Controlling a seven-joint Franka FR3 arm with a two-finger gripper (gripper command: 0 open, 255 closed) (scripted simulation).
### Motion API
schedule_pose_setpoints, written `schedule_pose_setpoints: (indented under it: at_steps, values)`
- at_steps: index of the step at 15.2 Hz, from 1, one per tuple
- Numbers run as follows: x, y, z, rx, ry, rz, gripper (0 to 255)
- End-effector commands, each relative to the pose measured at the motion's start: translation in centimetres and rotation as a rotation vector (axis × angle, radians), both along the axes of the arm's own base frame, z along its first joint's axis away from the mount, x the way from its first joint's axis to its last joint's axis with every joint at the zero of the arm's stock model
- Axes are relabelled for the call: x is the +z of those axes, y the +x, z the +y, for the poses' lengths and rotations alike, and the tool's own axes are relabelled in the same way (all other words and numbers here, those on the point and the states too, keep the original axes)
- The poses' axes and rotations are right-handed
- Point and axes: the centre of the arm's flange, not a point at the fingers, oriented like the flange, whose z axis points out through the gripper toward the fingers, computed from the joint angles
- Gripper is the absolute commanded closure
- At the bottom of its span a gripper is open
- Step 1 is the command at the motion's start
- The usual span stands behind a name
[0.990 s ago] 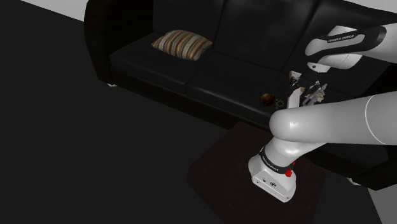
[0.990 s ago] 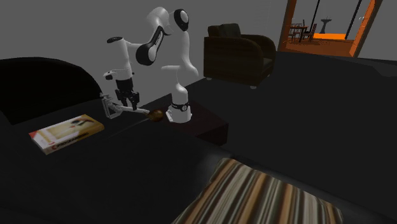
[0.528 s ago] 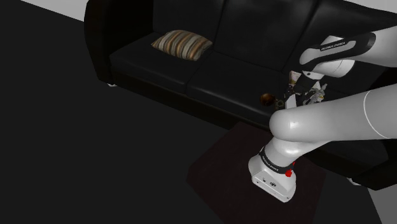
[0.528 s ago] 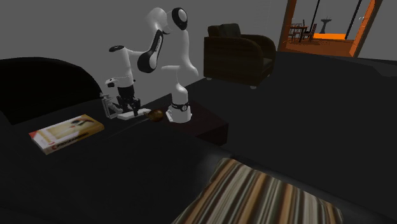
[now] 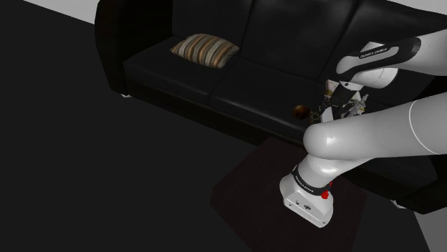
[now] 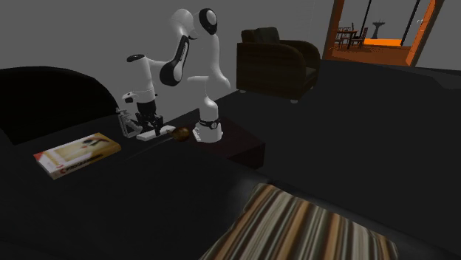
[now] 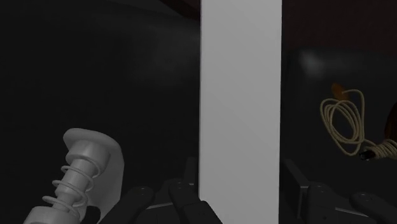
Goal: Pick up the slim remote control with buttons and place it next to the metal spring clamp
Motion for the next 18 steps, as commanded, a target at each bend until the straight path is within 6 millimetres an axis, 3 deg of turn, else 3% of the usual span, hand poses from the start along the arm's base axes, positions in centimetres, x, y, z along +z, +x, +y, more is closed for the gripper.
schedule_pose_setpoints:
  at_steps: [1, 6, 10, 18]
  values:
    - [-0.1, 0.0, 0.0, 0.000, 0.001, 0.001, 0]
    - [-0.1, 0.0, 0.0, 0.000, 0.001, 0.001, 0]
    - [4.9, 0.0, 0.0, 0.000, 0.001, 0.001, 0]
    - [4.9, 0.0, 0.0, 0.000, 0.001, 0.001, 0]
